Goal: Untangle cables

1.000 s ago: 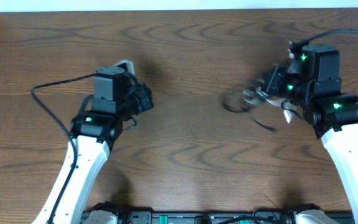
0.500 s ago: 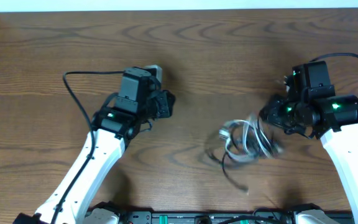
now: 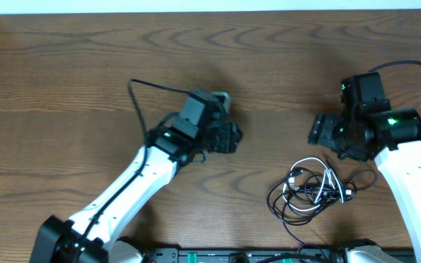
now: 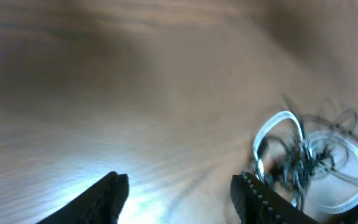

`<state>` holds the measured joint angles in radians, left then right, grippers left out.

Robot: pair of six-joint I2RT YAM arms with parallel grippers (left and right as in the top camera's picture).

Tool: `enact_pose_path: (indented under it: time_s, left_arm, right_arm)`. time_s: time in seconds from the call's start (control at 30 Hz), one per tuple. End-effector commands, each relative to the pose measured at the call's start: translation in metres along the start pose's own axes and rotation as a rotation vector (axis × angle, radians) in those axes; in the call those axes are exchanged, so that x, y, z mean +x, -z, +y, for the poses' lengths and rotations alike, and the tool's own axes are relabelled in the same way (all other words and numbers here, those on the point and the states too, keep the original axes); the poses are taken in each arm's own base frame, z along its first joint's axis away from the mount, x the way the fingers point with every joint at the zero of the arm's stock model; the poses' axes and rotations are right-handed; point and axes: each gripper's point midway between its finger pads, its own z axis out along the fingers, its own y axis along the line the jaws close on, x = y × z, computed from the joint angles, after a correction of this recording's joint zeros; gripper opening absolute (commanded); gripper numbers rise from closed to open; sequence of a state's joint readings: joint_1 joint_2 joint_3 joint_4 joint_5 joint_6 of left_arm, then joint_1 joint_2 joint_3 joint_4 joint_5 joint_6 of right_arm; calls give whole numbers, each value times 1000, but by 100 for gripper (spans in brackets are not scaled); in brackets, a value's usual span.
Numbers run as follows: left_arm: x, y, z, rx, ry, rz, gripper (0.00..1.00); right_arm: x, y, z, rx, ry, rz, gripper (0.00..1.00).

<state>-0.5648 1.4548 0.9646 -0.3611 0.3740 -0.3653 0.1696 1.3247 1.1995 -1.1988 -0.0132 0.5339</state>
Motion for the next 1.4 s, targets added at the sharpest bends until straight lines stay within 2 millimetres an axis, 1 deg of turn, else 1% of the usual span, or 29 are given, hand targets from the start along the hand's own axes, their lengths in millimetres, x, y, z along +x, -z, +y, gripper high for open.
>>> enact_pose_path:
  time_s: [0.0,0.03,0.1,0.23,0.33,0.43,0.5,0.7,0.83,0.87,0.97,1.03,1.1,1.2,1.23,1.3,1.37]
  left_arm:
    - [15,-13,-29,126,-23,97,61]
    - [29,-21,-38,176,-22,162,61]
    - [46,-31,-48,227,-18,239,61]
    - [74,-43,-64,296,-21,353,61]
    - [96,-51,-73,319,-27,428,61]
    - [116,-59,-79,316,-33,488,61]
    - [134,-65,-85,308,-32,538,61]
    - [161,-71,-96,302,-59,606,62]
    - [170,-73,-106,320,-96,616,61]
    - [170,-73,-109,327,-104,611,57]
    - [166,-75,-113,345,-113,588,38]
    - [162,-77,-116,355,-120,571,30]
    - [159,-79,-114,340,-127,553,30]
    - [161,-82,-105,278,-92,554,34]
    - [161,-83,-101,250,-79,553,39]
    - [161,-85,-92,190,-35,550,45]
    - [160,-86,-89,169,-24,544,48]
  right_arm:
    - [-5,-4,-23,143,-24,-15,78]
    - [-5,-5,-24,149,-43,-15,79]
    - [-8,-3,-24,145,-74,-36,79]
    - [-18,-1,-27,139,-120,-76,81]
    - [-23,0,-28,131,-138,-90,81]
    - [-25,0,-29,129,-145,-96,81]
    - [-26,0,-29,127,-145,-100,82]
    - [-28,1,-27,120,-142,-112,82]
    - [-31,4,-26,107,-143,-131,82]
    - [-32,5,-26,103,-143,-137,82]
    - [-33,8,-25,96,-144,-150,82]
    - [-33,10,-24,90,-144,-159,82]
    - [-34,13,-24,84,-137,-169,82]
    - [-35,17,-23,75,-129,-184,82]
    - [-35,18,-23,73,-123,-188,82]
    - [-36,19,-23,69,-120,-195,82]
    - [-36,20,-23,68,-121,-197,83]
